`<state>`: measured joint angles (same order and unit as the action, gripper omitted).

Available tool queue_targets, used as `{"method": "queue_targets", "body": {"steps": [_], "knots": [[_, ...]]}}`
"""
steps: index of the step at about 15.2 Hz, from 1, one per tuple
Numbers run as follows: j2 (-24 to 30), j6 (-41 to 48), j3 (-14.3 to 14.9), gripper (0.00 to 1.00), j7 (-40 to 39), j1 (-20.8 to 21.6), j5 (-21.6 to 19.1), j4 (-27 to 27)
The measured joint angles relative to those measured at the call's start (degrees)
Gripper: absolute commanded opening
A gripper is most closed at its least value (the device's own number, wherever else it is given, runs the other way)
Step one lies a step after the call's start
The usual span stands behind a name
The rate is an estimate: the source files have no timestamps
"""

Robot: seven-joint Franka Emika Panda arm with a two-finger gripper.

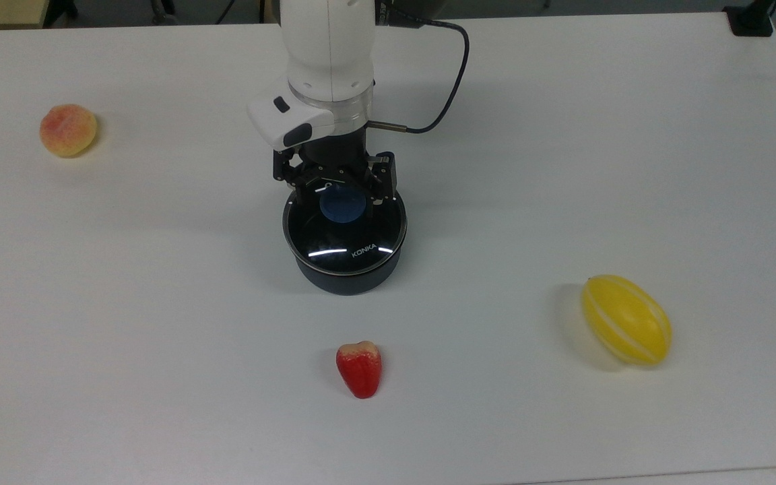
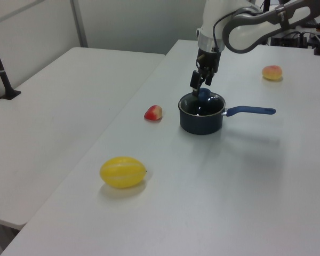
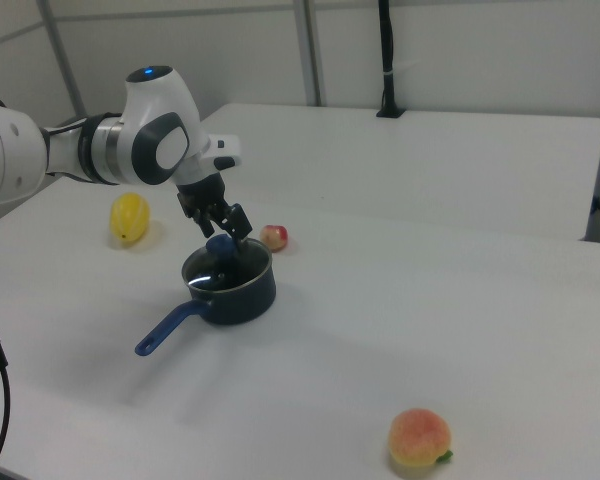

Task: Open lid
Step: 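Lower the open gripper over the blue knob of the glass lid, then close the gripper on the blue lid knob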

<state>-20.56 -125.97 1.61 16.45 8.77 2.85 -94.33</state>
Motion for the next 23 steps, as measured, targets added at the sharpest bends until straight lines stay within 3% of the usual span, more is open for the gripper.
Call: {"method": "queue_targets", "body": {"steps": [2,4,10,13,23], "knots": [[-0.17,-0.16,-0.13,0.98,0.00,0.02,0.29,-0.16],[-0.17,-0.17,-0.15,0.89,0.01,0.03,0.71,-0.38],[-0.31,-0.17,-0.25,0.31,0.04,1.10,0.88,-0.86],[-0.31,-0.19,-0.25,0.19,0.05,1.14,0.94,-0.84],[1.63,-0.18,-0.24,0.19,0.05,0.89,0.94,-0.42]]}}
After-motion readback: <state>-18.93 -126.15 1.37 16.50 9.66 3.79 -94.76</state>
